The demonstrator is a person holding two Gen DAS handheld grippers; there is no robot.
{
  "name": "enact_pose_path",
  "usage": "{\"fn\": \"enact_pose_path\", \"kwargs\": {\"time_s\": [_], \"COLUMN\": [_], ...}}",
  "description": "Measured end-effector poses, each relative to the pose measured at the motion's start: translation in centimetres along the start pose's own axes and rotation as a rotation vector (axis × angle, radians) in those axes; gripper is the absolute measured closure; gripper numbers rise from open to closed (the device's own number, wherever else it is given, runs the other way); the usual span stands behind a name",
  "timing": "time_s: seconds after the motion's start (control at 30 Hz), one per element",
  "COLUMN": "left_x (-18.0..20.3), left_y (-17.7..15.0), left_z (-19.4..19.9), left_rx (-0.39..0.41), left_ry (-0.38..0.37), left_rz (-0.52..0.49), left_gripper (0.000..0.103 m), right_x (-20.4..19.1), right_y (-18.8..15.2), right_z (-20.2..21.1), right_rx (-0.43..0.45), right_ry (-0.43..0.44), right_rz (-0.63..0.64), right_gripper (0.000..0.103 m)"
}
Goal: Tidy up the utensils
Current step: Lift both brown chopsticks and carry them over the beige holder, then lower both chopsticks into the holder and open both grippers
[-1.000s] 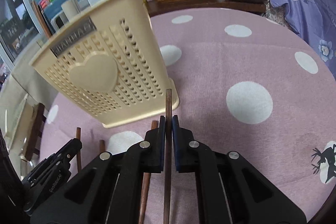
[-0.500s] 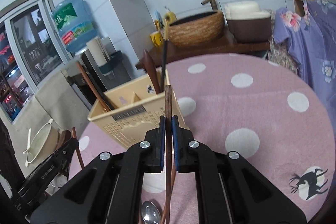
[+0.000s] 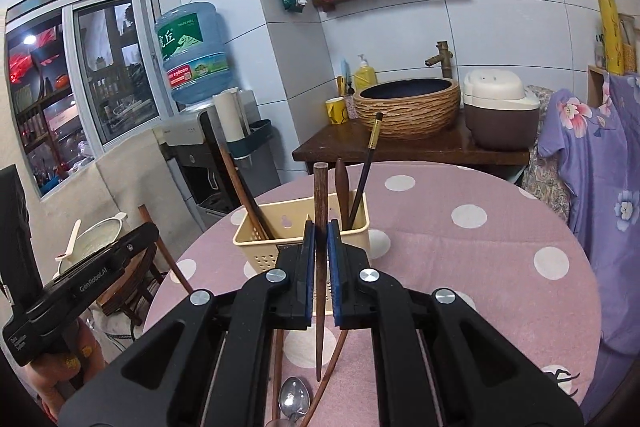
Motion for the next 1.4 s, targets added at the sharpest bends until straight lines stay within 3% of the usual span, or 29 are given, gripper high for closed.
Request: {"fn": "enact_pose_path", "kwargs": {"time_s": [0.5, 0.77, 0.93, 1.03, 1.4], "left_x": [0.9, 2.6, 3.8, 4.6, 3.4], "left_y": [3.5, 10.6, 14.4, 13.8, 5.3], "left_z": [1.1, 1.3, -0.2, -2.2, -7.4], "left_rx": [0.03, 0.095, 0.194, 0.221, 0.058], "left_ry": [-0.076, -0.161, -0.114, -0.053, 0.011], "left_rz": [-0.001, 0.045, 0.047, 0.018, -0.003], "left_gripper": [0.095, 0.095, 0.095, 0.095, 0.095], "right_x": [-1.4, -2.7, -2.8, -2.5, 0.0], "right_y": [2.6, 10.2, 14.0, 13.5, 6.1], "right_z": [-0.1, -0.4, -1.6, -3.6, -9.0], "right_rx": [0.003, 0.114, 0.211, 0.21, 0.055], "right_ry": [0.046, 0.049, 0.003, -0.039, -0.086], "right_rz": [0.032, 0.052, 0.055, 0.065, 0.059], "right_gripper": [0.096, 0.096, 0.096, 0.096, 0.096]}}
Point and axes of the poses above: each gripper's, at about its wrist camera, not at the fingertips, and z roughly against the way its jaws point, x to its right, y to its top, the point moved 1 cm from there along -z, roughly the way its jaws point, and after that the axes turned 13 degrees about x, right-handed, at the moved point
